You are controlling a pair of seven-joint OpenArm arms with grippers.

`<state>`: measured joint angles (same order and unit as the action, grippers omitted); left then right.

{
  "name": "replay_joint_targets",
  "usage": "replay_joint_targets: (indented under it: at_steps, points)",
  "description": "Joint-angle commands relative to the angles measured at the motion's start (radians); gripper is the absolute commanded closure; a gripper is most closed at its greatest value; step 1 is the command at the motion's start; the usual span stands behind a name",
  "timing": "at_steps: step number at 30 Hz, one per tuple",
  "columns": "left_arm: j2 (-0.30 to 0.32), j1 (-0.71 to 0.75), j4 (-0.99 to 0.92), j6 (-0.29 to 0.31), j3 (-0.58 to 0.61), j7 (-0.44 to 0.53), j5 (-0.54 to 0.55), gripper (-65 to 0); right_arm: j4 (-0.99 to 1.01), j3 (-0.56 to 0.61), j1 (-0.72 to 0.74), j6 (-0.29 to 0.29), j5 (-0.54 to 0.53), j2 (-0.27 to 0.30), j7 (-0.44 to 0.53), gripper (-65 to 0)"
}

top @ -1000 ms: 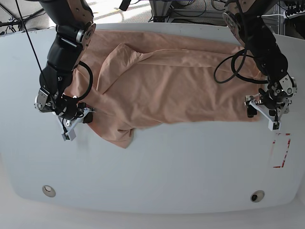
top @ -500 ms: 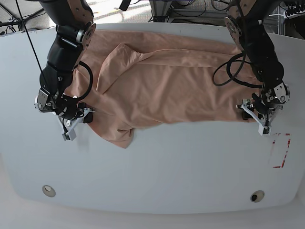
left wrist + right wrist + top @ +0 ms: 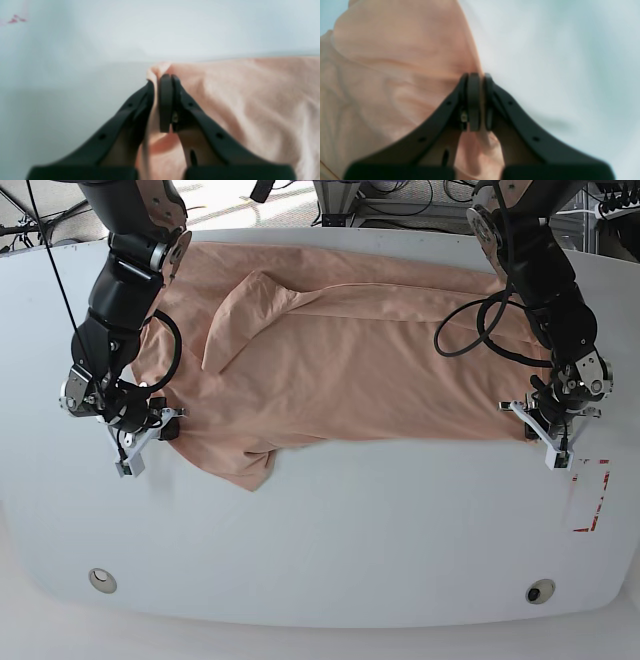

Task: Fold the T-shirt properly
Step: 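Lower both grippers and grasp the shirt's side edge, then lift the grasped edge and fold the shirt lengthwise over itself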

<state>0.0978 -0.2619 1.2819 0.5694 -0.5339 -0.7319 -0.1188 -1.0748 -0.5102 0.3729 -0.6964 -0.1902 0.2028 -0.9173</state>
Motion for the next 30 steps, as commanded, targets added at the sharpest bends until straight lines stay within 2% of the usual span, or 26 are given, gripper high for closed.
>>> replay_joint_targets:
  at_steps: [1, 6, 15, 19, 25, 30]
  points:
    - [0.015, -0.023, 0.084, 0.033, 0.001, 0.027, 0.014, 0.0, -0.068, 0.0, 0.031, -0.002, -0.016, 0.013, 0.008, 0.0]
    - [0.015, -0.01, 0.18, 0.129, 0.001, 0.024, 0.011, 0.0, -0.166, 0.0, 0.031, -0.002, -0.016, 0.013, -0.061, 0.0]
    - [0.015, 0.014, 0.204, 0.129, 0.001, 0.024, 0.009, 0.0, -0.279, 0.0, 0.025, -0.002, -0.018, 0.01, -0.141, 0.0]
    - [0.015, 0.025, 0.206, 0.129, 0.001, 0.024, 0.014, 0.0, -0.351, -0.008, 0.016, -0.002, -0.024, 0.011, -0.216, 0.0]
    - [0.015, 0.054, 0.206, 0.129, 0.001, 0.028, 0.014, 0.0, -0.582, -0.005, -0.091, -0.002, -0.025, 0.002, -0.317, 0.0]
    - [0.016, 0.059, 0.206, 0.129, -0.005, 0.028, 0.014, 0.0, -0.732, -0.009, -0.193, -0.002, -0.027, -0.038, -0.362, 0.0]
